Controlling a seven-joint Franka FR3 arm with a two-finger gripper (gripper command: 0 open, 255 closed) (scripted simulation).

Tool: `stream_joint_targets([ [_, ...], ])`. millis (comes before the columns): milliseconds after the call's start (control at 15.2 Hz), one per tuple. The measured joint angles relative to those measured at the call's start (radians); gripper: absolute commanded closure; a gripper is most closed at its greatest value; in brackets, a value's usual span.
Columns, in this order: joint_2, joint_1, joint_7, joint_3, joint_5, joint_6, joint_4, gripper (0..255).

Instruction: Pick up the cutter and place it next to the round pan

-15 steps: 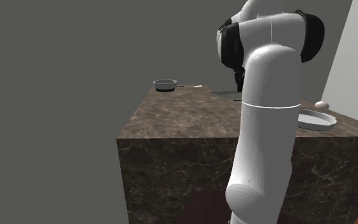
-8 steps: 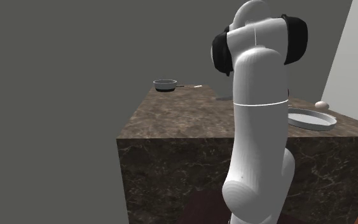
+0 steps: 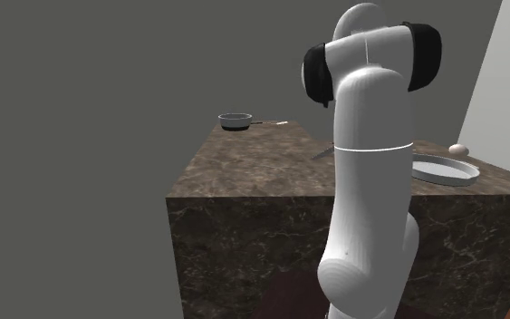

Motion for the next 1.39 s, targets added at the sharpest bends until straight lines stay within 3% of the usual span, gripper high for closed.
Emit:
stream_joint_targets([
  [330,0.006,0.001,-0.005,0.003,0.008,0.063,-0.058,255],
  [726,0.021,-0.008,-0.013,0.008,0.022,0.067,-0.060,255],
  [792,0.017,-0.005,-0.012,0.007,0.019,0.070,-0.063,0],
  [1188,0.017,-0.002,-0.009,0.007,0.016,0.069,-0.072,0],
  [1386,0.010,-0.002,-0.002,0.003,0.007,0.002,-0.007,0],
])
